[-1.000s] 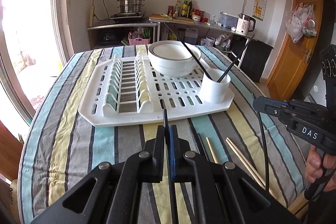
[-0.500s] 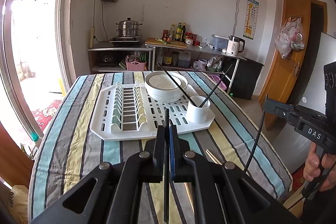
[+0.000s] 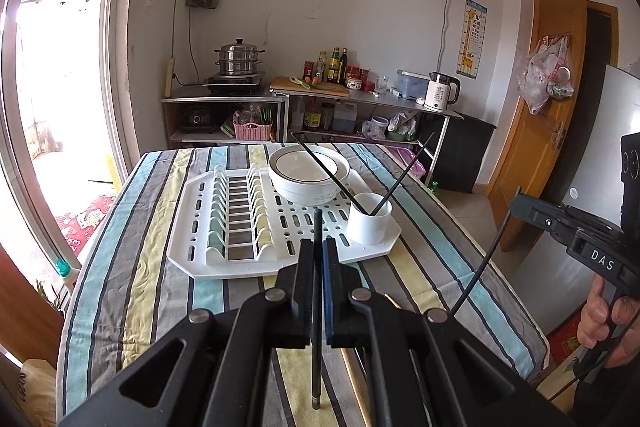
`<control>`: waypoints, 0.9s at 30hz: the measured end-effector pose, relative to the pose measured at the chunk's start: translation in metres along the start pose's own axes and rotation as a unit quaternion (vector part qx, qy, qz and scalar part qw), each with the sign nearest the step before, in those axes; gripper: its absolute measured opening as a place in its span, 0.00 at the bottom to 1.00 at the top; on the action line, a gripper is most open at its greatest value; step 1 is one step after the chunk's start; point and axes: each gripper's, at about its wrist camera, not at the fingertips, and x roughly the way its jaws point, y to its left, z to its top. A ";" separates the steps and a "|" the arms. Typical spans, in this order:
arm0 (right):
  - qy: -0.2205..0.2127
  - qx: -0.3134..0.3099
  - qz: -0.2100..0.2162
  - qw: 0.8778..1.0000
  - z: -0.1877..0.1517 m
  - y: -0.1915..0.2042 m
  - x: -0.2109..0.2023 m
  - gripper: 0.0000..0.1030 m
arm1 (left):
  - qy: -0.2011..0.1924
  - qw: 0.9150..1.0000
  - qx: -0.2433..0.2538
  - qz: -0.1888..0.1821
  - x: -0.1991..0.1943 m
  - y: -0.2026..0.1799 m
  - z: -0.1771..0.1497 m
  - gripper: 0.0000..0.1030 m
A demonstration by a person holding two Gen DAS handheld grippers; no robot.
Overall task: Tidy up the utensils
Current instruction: 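Carry both held chopsticks to the white cup and lower them inside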
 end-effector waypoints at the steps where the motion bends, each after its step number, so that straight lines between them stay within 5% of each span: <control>1: -0.002 0.000 -0.001 1.000 0.002 -0.001 0.000 0.04 | 0.000 1.000 0.001 -0.001 0.001 -0.001 0.002 0.04; 27: -0.057 0.017 -0.027 0.998 0.098 -0.043 0.034 0.03 | -0.025 0.998 0.008 -0.051 0.064 -0.044 0.128 0.04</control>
